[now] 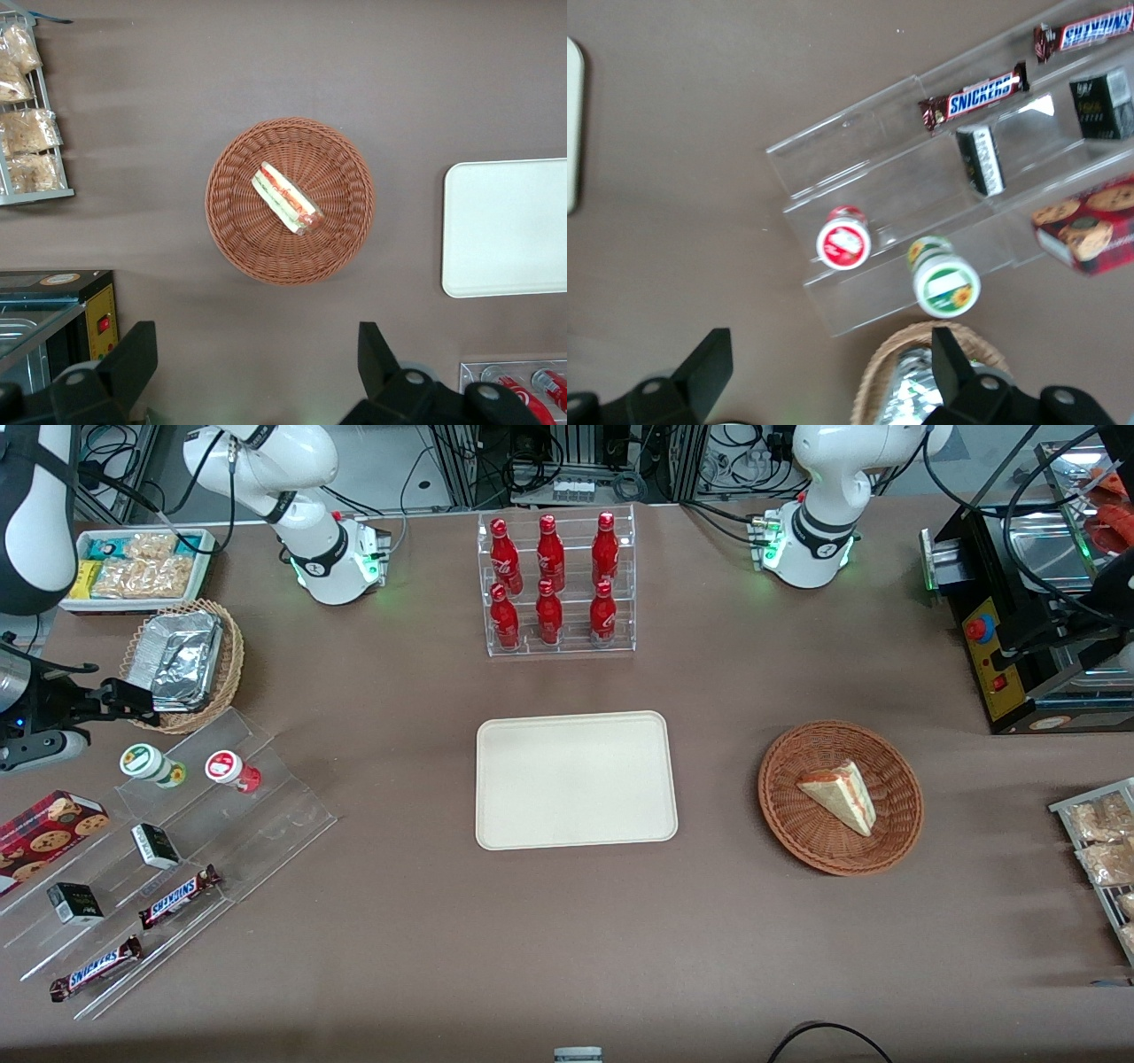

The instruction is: Place green gum on tray

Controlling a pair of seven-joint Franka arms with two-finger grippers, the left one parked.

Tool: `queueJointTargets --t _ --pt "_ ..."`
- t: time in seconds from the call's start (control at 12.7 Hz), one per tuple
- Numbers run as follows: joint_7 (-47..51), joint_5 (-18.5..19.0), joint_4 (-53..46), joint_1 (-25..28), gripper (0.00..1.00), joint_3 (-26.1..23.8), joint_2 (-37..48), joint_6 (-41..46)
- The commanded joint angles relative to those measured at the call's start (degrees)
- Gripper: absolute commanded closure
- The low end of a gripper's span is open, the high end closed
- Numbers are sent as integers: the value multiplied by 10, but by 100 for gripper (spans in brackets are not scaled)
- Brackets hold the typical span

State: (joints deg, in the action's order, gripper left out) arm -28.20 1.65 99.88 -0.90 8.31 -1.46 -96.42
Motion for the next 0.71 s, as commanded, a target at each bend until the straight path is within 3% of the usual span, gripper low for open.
queueJointTargets --t 0.0,0.24,0.63 --pt "-164 8 34 -41 0 1 1 -49" --pt "-250 1 97 -77 0 1 2 -124" --pt "-277 -21 166 -90 0 2 5 -192"
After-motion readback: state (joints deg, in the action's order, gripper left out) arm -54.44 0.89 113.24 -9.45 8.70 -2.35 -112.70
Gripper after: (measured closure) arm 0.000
